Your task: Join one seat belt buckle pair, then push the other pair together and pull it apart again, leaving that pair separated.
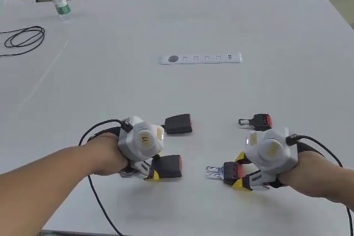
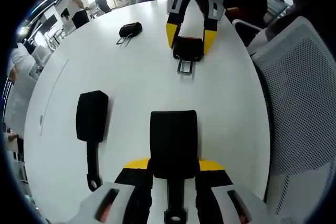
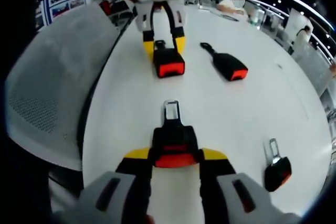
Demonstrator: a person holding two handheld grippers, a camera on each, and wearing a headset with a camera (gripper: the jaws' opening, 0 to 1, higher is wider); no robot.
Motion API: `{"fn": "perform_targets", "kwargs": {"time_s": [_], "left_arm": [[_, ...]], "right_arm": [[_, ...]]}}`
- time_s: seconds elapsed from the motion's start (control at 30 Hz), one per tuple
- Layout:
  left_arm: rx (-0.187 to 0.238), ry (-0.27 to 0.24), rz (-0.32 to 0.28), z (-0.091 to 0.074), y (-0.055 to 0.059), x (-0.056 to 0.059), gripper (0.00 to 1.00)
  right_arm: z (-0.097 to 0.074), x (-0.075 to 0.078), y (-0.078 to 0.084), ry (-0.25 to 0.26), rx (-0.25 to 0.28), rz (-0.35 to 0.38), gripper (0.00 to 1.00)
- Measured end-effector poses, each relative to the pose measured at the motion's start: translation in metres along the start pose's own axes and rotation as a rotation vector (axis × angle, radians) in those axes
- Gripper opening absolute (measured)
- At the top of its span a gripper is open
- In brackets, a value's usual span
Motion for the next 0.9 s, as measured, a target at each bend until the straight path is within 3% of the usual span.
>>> {"fn": "perform_targets", "kwargs": {"time_s": [0.63, 0.9], "left_arm": [[-0.033, 0.029, 0.048, -0.001, -0.004, -0.003, 0.32], [-0.047, 0.034, 0.054, -0.002, -0.004, -0.004, 0.32]], "right_arm": [[0.034, 0.001, -0.041, 0.002, 0.037, -0.016, 0.35], [0.035, 0.002, -0.047, 0.008, 0.02, -0.07, 0.35]]}}
Point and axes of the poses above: the centre of the closed fingertips' face, and the gripper's own axes: z roughly forward along the fingers, x roughly to its right, y roughly out of its underside, the point moved 3 cm from there along -z, roughly backward along the fingers, and after that the axes turned 8 degrees about x, right-handed, at the moved point
